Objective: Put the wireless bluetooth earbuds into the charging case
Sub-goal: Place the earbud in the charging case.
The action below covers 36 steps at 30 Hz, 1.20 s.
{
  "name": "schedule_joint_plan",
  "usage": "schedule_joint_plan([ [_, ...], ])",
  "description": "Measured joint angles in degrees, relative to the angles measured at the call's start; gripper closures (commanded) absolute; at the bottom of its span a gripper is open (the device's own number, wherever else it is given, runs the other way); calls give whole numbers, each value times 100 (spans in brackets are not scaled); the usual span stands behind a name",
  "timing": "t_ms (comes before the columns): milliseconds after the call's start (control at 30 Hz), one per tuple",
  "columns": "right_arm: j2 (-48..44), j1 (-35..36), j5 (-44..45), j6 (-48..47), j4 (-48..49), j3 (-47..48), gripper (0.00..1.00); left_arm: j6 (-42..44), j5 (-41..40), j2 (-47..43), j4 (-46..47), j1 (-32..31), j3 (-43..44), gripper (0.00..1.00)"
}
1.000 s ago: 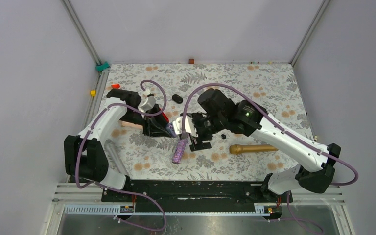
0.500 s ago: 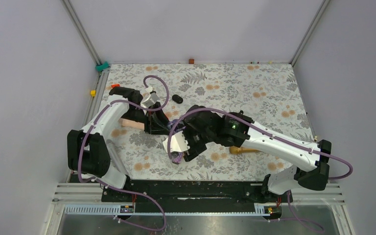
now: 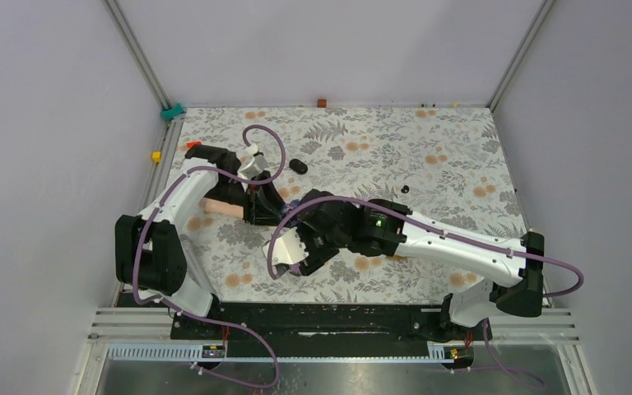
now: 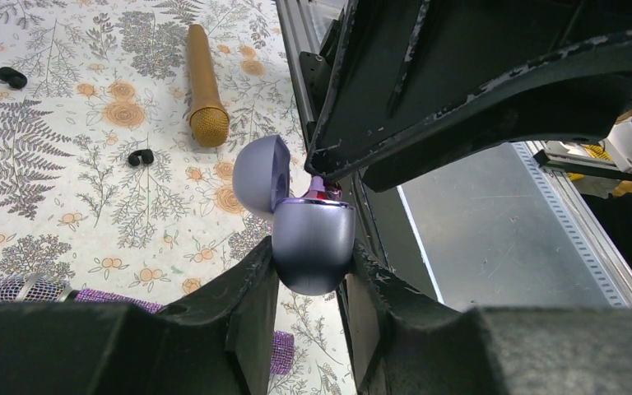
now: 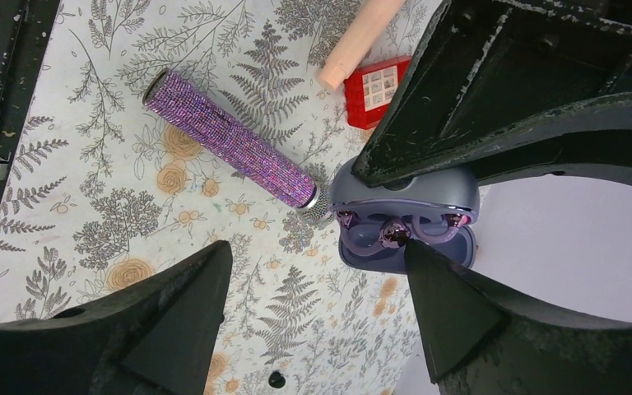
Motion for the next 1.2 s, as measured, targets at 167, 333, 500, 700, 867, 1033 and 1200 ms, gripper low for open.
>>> schedule_joint_plan([
  [167, 2, 72, 35, -2, 35, -46, 16, 0, -4, 0, 0, 4, 0, 100],
  [333, 15, 151, 35, -4, 59, -129, 16, 0, -4, 4, 2, 4, 0, 100],
  [500, 26, 197, 103, -24, 114, -238, 16, -2, -7, 28, 11, 7, 0, 100],
  [700, 44, 199, 448, -44, 210, -240, 15, -2, -2, 28, 11, 9, 0, 100],
  [867, 50, 199, 461, -42, 17, 42, 15, 0, -2, 28, 11, 9, 0, 100],
  [1033, -2, 199, 105, 28, -310, 385, 15, -2, -2, 28, 11, 9, 0, 100],
  [1200, -79, 197, -533, 109, -660, 411, 15, -2, -2, 28, 11, 9, 0, 100],
])
